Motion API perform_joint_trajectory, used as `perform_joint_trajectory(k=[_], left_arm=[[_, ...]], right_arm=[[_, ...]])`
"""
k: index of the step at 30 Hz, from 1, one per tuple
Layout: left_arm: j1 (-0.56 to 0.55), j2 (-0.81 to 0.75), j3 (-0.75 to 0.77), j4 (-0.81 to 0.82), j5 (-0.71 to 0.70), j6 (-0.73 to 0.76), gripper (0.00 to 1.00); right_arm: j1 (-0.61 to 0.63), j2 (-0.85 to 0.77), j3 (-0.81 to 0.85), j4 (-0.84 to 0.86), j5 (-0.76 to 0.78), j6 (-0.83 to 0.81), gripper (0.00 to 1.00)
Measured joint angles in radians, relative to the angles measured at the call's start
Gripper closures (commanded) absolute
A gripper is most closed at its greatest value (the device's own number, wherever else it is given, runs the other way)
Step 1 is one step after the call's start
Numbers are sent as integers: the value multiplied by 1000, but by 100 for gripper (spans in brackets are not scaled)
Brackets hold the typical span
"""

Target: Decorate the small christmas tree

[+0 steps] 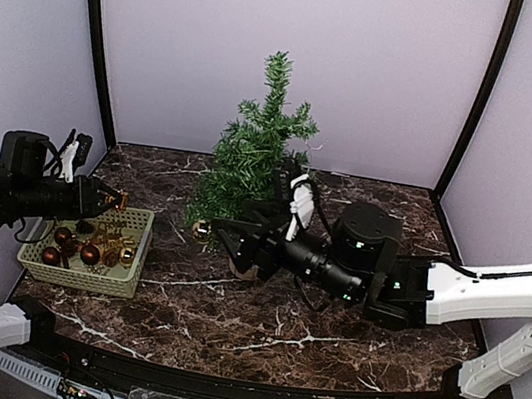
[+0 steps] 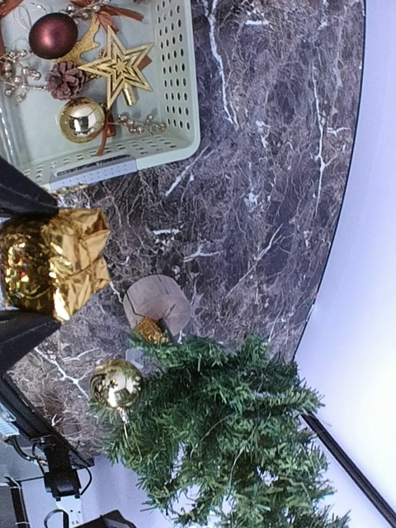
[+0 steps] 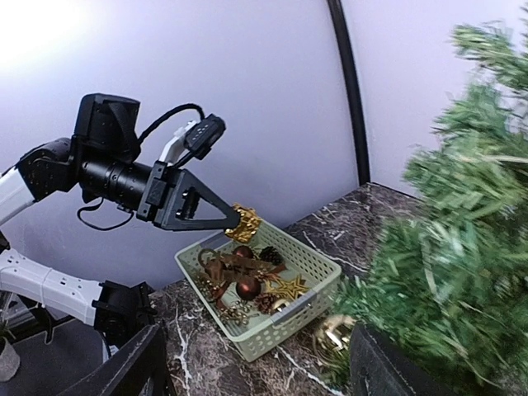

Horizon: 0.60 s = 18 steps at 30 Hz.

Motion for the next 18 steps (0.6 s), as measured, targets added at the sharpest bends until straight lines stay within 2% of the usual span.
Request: perform_joint_trajectory(k=[10,18], left_arm=[[0,-41,43,-2,167,78,61],[0,-52,80,-18,347,153,61]], right_arm=[[12,352,373,-38,-197,-51,14],[-9,494,465,-69,-290,-19,13]])
